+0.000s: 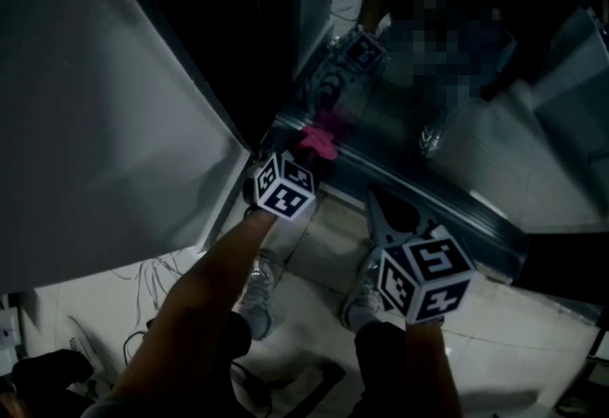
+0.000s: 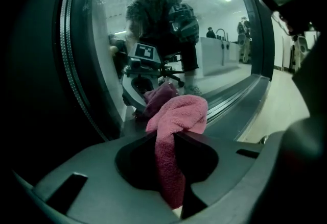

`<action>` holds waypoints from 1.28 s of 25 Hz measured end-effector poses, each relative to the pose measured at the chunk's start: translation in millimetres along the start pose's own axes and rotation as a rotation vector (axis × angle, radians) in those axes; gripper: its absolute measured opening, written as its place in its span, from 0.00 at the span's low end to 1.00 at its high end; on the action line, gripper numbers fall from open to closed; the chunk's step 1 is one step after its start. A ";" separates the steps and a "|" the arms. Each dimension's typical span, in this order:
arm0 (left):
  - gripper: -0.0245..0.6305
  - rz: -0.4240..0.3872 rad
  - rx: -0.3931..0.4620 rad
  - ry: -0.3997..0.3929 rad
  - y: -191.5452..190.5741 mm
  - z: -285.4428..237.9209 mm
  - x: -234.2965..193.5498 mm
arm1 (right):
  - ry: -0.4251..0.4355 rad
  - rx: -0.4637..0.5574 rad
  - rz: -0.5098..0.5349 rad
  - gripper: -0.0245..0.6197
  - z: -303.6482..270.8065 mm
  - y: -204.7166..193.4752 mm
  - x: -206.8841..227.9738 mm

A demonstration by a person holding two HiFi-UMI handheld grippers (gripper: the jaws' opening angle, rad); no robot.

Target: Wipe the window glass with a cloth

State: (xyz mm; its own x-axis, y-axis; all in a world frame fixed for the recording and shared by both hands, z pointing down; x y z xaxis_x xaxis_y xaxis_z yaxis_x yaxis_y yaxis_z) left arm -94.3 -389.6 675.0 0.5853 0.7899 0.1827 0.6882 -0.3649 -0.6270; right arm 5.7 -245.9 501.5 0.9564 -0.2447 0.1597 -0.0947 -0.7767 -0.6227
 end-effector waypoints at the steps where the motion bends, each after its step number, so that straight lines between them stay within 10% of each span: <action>1: 0.12 0.016 -0.001 0.000 -0.1 1.1 0.1 | 0.001 0.000 0.000 0.04 -0.5 -0.4 0.2; 18: 0.12 1.088 0.014 0.105 -48.7 8.2 -22.0 | 0.021 -0.017 0.011 0.04 -4.1 -7.0 -8.2; 32: 0.12 1.245 0.184 0.140 -35.6 -4.2 -43.4 | 0.001 -0.042 0.011 0.04 -6.9 -2.9 -0.8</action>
State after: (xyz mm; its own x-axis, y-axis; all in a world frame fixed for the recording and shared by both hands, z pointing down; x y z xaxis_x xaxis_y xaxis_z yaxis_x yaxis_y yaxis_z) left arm -142.4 -413.0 692.6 0.8400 -0.1005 -0.5332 -0.4220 -0.7387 -0.5256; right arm 3.3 -247.5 508.5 0.9550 -0.2540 0.1534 -0.1170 -0.7975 -0.5919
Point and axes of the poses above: the fingertips, and each gripper's own axes: z backward along the fingers, x to its right, y out of its top, the point moved 6 cm from there along z, backward along the fingers, and after that the axes turned 13 degrees about -x, right-handed, at the moved point
